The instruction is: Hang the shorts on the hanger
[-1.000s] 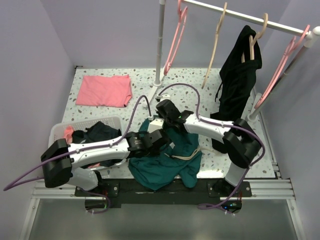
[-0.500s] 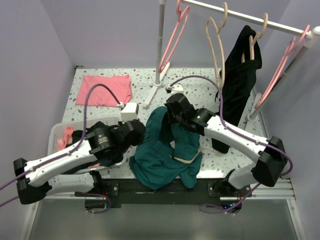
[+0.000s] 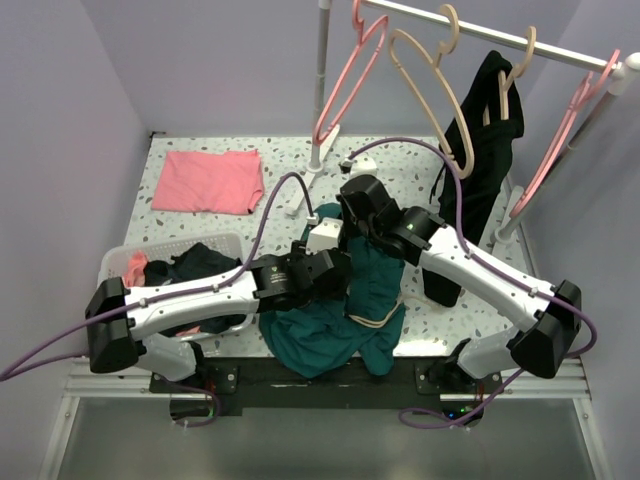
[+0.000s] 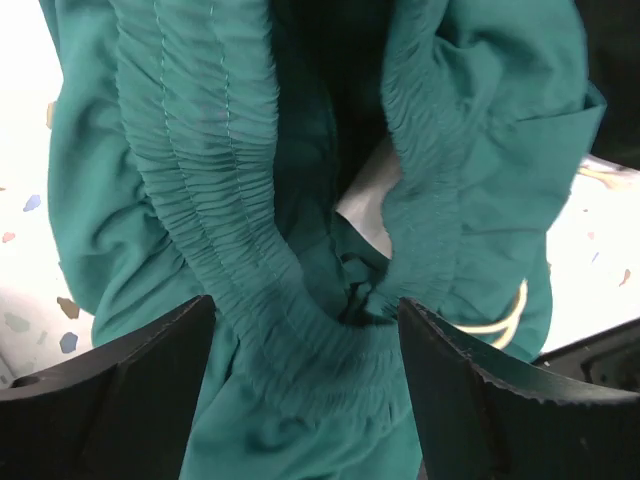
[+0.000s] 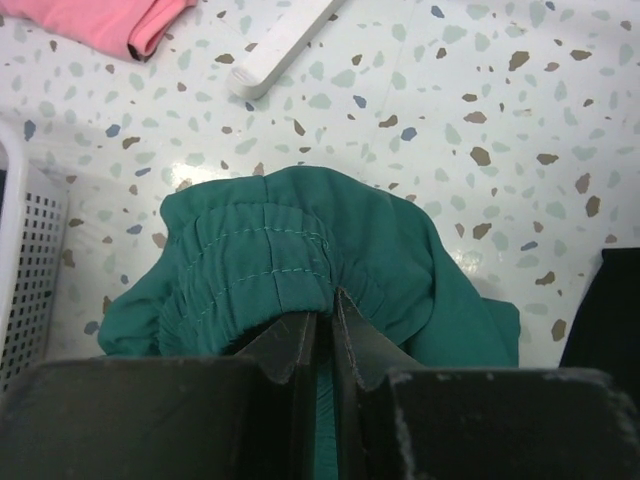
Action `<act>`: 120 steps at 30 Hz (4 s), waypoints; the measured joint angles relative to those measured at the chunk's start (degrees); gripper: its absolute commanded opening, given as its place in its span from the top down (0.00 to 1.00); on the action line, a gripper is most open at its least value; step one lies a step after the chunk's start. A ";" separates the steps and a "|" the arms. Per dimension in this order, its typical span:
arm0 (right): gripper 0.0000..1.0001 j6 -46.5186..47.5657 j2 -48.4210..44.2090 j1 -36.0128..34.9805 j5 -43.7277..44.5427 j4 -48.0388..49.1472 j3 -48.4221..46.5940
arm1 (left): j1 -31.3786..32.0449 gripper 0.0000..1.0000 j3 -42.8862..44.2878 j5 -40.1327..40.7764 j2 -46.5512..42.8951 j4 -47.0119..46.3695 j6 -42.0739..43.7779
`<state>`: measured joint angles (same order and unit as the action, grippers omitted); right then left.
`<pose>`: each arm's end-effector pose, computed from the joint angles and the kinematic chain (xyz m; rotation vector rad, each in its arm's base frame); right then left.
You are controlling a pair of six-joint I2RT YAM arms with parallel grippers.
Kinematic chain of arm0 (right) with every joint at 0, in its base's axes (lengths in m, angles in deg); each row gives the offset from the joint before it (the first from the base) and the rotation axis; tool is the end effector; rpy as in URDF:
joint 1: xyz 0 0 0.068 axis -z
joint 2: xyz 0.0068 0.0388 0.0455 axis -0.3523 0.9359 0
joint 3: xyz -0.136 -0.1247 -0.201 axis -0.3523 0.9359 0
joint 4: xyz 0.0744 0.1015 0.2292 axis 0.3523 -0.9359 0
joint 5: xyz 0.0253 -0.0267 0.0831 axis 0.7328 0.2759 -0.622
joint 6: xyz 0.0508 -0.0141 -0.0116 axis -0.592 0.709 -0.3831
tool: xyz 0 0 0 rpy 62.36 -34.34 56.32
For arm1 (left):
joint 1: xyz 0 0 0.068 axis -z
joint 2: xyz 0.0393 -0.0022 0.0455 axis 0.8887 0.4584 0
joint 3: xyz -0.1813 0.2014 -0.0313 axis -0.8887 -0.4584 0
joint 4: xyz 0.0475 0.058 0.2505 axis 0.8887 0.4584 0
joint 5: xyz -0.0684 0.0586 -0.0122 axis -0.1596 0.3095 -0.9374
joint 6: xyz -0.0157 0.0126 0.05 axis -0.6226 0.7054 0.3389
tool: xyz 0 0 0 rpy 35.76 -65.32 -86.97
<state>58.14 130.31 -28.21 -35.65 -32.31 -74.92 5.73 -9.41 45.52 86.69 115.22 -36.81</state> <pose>0.2166 0.2247 0.3548 -0.2638 2.1279 0.2393 0.1243 -0.2631 0.2947 0.2026 2.3093 -0.3210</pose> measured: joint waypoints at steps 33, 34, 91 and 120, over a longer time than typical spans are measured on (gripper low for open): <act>1.00 0.55 -0.13 -0.04 5.44 -5.68 -2.21 | 3.56 1.00 -6.36 6.49 -14.38 13.75 -12.46; 1.00 0.68 -0.26 -0.07 5.57 -6.36 -2.97 | 2.40 1.00 -5.25 7.80 -15.85 15.26 -12.24; 0.36 2.23 -11.02 3.15 2.25 -21.55 -16.81 | -25.46 0.52 -14.32 -22.45 -13.25 -14.05 17.40; 0.30 -2.58 -14.43 3.15 -8.39 -13.25 9.11 | -25.68 0.28 69.00 -13.94 30.21 -8.96 40.09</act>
<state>55.56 115.88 -25.06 -44.04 -45.56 -65.80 -19.95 59.59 31.58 116.90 106.26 3.28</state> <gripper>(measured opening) 0.698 0.743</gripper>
